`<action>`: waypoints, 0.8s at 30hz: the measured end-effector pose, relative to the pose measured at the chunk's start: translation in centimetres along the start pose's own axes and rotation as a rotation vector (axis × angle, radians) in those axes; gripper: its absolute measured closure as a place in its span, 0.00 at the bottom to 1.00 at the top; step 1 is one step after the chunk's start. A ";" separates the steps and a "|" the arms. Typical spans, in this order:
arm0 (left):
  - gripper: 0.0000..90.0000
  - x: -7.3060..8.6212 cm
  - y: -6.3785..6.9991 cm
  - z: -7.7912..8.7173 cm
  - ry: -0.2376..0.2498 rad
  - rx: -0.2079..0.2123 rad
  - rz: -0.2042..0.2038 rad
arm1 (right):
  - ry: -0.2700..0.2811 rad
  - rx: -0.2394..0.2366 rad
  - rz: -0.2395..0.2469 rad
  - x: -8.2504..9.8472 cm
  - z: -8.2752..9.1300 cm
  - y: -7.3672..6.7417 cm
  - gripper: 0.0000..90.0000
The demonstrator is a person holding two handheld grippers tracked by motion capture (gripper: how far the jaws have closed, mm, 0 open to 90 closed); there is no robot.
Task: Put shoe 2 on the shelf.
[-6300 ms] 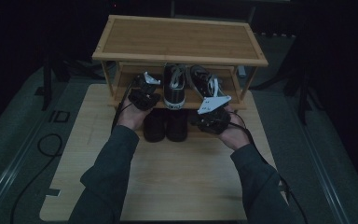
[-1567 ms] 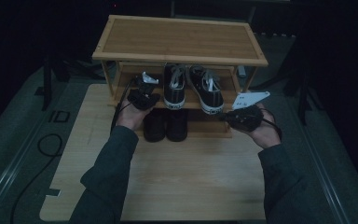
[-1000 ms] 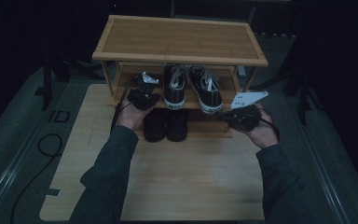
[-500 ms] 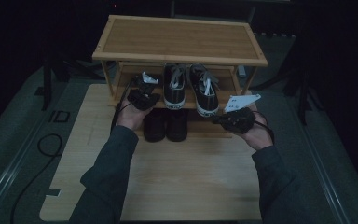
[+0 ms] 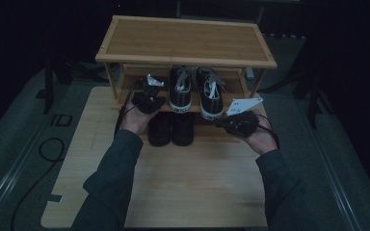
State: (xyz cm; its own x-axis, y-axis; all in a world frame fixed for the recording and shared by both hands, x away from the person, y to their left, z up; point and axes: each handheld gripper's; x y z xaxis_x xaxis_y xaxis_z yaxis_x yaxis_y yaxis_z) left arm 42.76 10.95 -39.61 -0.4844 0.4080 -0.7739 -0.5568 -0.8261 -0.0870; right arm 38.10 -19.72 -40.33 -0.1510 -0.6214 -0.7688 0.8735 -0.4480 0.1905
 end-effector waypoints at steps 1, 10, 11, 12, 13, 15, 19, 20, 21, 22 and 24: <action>1.00 0.0 0.0 0.0 0.000 0.000 0.000 | 0.010 0.000 -0.004 -0.1 0.0 0.0 1.00; 1.00 0.0 0.0 0.0 0.000 -0.001 0.000 | 0.036 0.011 -0.005 -0.6 -0.1 -0.2 1.00; 1.00 0.0 0.0 0.0 0.000 -0.001 0.000 | 0.035 0.008 -0.004 -0.7 -0.2 -0.2 1.00; 1.00 0.0 0.0 0.0 0.000 0.000 0.000 | 0.031 0.006 -0.002 -0.7 -0.4 -0.3 1.00; 1.00 0.0 0.0 0.0 0.000 0.000 0.000 | 0.022 0.004 0.003 -0.6 -0.7 -0.4 1.00; 1.00 0.0 0.0 0.0 0.000 0.000 0.000 | 0.024 0.002 0.006 -0.7 -1.0 -0.5 1.00; 1.00 0.0 0.0 0.0 0.001 0.001 -0.001 | 0.032 0.000 0.004 -0.8 -1.1 -0.5 1.00; 1.00 0.0 0.0 0.0 0.001 0.001 -0.001 | 0.035 0.002 0.004 -0.9 -1.1 -0.6 1.00; 1.00 0.0 0.0 0.0 0.001 0.000 -0.001 | 0.045 0.005 0.005 -1.0 -1.1 -0.6 1.00; 1.00 0.0 0.0 0.0 0.001 0.001 -0.001 | 0.045 0.005 0.005 -1.0 -1.1 -0.6 1.00; 1.00 0.0 0.0 0.0 0.001 0.001 -0.001 | 0.049 0.007 0.007 -1.2 -1.1 -0.6 1.00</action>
State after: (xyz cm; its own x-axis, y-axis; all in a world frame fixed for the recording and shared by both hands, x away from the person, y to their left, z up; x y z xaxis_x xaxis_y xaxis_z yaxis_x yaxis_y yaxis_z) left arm 42.77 10.96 -39.61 -0.4833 0.4085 -0.7743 -0.5577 -0.8254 -0.0873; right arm 38.29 -18.01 -40.16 -0.1220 -0.5920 -0.7966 0.8709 -0.4488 0.2002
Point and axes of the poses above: each handheld gripper's, and its own axes: z roughly backward along the jaws, x roughly out of its underside, y roughly to its right
